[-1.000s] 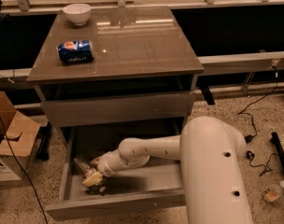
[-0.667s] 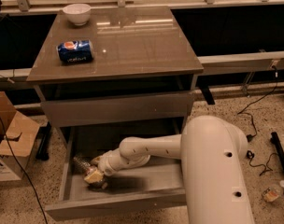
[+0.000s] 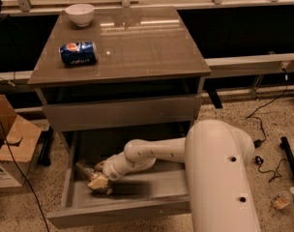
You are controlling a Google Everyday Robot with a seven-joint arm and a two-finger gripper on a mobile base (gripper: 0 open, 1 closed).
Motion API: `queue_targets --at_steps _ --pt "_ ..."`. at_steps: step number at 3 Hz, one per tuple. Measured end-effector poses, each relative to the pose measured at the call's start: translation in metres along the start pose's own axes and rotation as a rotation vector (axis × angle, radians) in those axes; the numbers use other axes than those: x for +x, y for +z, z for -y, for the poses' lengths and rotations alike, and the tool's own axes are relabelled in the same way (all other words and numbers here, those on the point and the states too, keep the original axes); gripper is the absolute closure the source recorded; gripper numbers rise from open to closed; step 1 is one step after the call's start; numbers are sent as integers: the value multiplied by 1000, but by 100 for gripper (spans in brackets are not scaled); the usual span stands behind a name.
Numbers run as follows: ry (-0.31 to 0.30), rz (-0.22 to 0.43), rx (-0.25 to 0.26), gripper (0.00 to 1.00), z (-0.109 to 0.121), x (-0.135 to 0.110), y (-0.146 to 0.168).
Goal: Pick water bottle from middle drawer and place on counter
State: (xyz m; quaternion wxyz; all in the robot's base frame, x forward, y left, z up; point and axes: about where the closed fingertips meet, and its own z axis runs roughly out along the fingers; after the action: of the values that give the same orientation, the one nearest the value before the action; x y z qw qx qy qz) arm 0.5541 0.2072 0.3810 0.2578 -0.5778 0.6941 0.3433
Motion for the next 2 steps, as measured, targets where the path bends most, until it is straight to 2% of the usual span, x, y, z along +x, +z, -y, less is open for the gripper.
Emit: queue_targets --at_steps 1,2 --pt "-50 18 -56 100 2 1 -31" --pt "-107 59 -97 100 -12 4 -87"
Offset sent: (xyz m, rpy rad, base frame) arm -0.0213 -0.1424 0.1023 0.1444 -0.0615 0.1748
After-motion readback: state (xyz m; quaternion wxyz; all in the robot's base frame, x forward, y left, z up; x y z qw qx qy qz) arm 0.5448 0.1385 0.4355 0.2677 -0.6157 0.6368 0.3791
